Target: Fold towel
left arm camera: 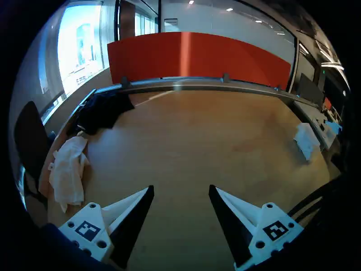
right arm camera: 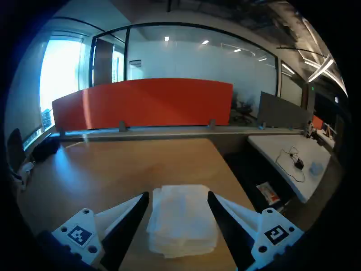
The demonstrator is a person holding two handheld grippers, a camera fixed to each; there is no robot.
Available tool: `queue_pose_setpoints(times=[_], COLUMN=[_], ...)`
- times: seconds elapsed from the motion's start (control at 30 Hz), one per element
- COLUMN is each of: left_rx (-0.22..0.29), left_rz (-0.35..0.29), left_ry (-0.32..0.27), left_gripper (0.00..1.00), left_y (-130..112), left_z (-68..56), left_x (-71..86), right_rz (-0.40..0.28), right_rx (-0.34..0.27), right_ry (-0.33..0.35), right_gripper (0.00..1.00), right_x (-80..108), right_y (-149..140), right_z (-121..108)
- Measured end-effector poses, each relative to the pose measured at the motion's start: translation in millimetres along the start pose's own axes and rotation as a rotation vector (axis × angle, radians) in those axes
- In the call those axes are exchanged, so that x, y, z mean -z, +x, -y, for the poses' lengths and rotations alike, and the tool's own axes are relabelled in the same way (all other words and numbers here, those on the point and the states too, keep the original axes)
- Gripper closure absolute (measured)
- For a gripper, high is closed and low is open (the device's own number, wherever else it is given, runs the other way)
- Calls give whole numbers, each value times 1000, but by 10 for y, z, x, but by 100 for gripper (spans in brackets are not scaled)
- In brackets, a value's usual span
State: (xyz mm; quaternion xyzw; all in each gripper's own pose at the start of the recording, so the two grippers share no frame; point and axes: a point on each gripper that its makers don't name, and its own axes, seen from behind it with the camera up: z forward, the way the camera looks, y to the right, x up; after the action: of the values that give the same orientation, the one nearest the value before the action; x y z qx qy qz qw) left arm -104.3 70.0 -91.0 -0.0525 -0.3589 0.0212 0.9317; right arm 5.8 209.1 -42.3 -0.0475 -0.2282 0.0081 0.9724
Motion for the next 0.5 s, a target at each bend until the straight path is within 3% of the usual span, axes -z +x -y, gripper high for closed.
queue_pose_setpoints(times=[0.5], left_rx=[11], left_rz=[-148], left_ry=[19], left_gripper=[10], left_y=[509], left_z=[87], left_x=[-93], right_rz=[-134], right_rx=[-20], right_ry=[16], right_gripper=[0], right_x=[80], right_y=[454], right_z=[348])
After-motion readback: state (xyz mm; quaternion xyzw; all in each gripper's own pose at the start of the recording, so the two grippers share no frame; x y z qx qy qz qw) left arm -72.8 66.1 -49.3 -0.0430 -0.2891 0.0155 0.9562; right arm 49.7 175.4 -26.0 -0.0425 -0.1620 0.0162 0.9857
